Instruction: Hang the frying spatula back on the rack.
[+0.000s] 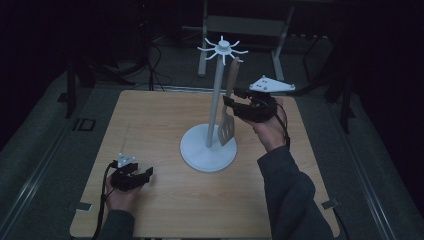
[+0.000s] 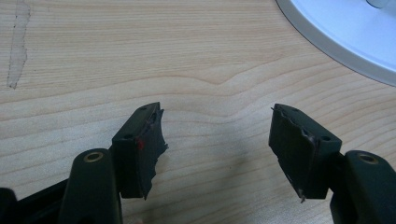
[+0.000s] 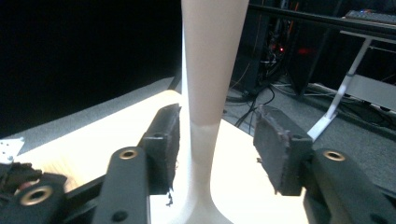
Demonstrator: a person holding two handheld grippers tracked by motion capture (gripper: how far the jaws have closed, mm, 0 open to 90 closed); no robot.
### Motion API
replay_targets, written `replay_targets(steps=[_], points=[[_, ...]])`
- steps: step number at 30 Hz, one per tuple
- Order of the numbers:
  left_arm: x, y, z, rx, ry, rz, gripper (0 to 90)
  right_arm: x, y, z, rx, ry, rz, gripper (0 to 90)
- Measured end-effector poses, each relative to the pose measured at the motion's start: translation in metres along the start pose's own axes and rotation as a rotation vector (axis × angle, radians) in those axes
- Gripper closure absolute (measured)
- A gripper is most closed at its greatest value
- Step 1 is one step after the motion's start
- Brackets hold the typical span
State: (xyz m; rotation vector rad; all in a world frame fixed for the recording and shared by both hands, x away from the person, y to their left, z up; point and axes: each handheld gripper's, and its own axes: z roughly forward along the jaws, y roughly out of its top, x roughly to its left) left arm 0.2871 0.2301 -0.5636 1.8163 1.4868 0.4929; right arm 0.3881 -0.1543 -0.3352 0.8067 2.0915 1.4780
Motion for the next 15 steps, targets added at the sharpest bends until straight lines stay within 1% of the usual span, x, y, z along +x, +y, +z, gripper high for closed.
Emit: replay_targets(steps=[2, 8, 11, 15], points=[[0.0, 0.0, 0.0, 0.0, 0.001, 0.001, 35.4, 0.001, -0.001, 0.0, 0.006, -0.006, -0.007, 46.1], [0.0, 0.0, 0.0, 0.001, 0.0, 0.0, 35.3, 0.001, -0.002, -0.004, 0.008, -0.013, -0.009, 41.6], [0.0, 0.0, 0.0, 0.0, -0.001, 0.0, 35.4, 0.001, -0.003, -0.006, 0.012, -0.017, -0.006, 40.3], [0.0, 0.0, 0.0, 0.0, 0.0, -0.002, 35.4, 0.002, -0.007, -0.012, 0.03, -0.025, -0.016, 39.2]])
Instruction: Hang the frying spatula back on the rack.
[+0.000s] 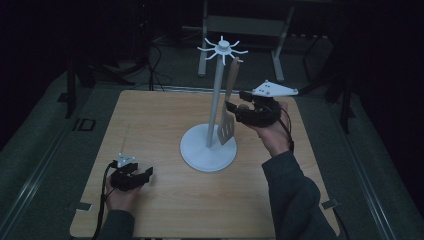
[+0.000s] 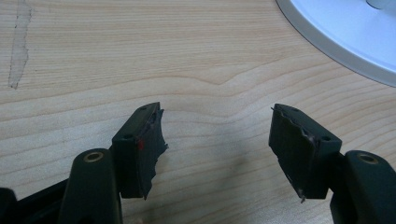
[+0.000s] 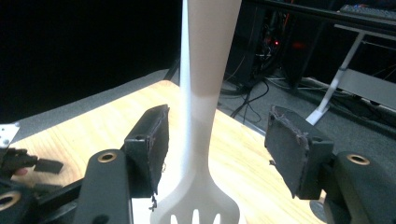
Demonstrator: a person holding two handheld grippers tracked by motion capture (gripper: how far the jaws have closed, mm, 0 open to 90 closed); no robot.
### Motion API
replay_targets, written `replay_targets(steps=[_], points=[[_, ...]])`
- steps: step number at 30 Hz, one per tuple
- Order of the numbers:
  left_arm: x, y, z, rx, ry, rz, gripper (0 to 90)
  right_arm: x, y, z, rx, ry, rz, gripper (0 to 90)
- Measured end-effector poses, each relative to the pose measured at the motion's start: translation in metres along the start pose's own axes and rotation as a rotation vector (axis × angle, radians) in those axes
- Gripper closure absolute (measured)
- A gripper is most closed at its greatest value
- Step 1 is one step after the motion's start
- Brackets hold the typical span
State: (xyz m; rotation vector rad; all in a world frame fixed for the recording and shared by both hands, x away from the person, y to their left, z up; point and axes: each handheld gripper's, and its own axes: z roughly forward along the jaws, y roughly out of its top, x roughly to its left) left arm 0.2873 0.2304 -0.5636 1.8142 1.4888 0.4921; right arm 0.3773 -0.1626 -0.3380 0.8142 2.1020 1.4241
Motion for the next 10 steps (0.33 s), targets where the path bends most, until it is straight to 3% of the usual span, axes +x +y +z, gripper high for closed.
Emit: replay_targets(steps=[10], points=[[0.0, 0.0, 0.0, 0.0, 0.0, 0.0, 35.3, -0.008, -0.028, -0.014, 0.049, -0.009, 0.016, 38.9]])
